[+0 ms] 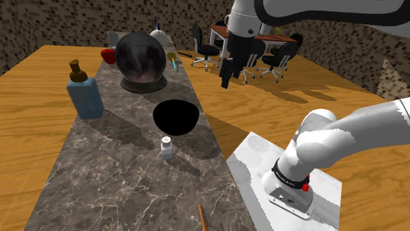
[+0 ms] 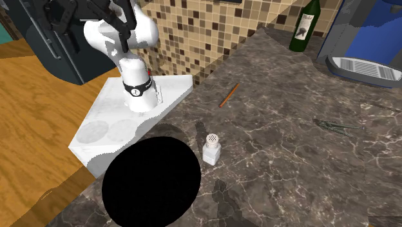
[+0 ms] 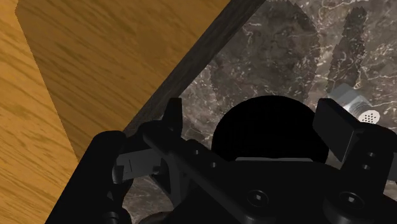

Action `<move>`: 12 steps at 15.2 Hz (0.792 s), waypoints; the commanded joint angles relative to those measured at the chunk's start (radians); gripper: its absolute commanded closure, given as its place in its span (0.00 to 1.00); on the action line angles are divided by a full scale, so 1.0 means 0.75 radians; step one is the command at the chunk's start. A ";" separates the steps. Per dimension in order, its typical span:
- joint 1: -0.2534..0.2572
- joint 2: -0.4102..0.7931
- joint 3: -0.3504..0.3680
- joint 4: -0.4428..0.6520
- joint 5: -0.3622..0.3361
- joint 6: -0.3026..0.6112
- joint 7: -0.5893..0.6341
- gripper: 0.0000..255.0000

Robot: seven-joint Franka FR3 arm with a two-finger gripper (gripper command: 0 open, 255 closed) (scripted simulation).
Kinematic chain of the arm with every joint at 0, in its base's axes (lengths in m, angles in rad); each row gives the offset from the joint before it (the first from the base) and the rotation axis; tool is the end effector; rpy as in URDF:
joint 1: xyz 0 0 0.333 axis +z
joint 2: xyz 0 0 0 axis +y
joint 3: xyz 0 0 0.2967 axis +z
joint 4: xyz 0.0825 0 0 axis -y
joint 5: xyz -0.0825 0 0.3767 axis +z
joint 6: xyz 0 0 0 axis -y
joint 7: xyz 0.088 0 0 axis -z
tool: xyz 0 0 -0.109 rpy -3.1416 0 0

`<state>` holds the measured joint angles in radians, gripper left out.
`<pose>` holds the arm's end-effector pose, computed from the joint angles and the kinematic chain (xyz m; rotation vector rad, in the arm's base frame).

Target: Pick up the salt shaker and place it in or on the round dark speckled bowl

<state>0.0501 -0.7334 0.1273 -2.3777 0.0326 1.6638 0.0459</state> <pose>0.3287 0.0703 0.5536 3.0869 0.1497 0.0317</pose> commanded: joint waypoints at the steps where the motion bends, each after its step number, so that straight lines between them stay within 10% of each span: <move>1: 0.018 0.043 0.043 -0.019 0.029 0.063 0.039 0.00; 12: 0.089 0.403 0.280 -0.004 0.114 0.412 0.249 0.00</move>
<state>0.1136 -0.4646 0.3199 -2.3893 0.1164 1.9471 0.2158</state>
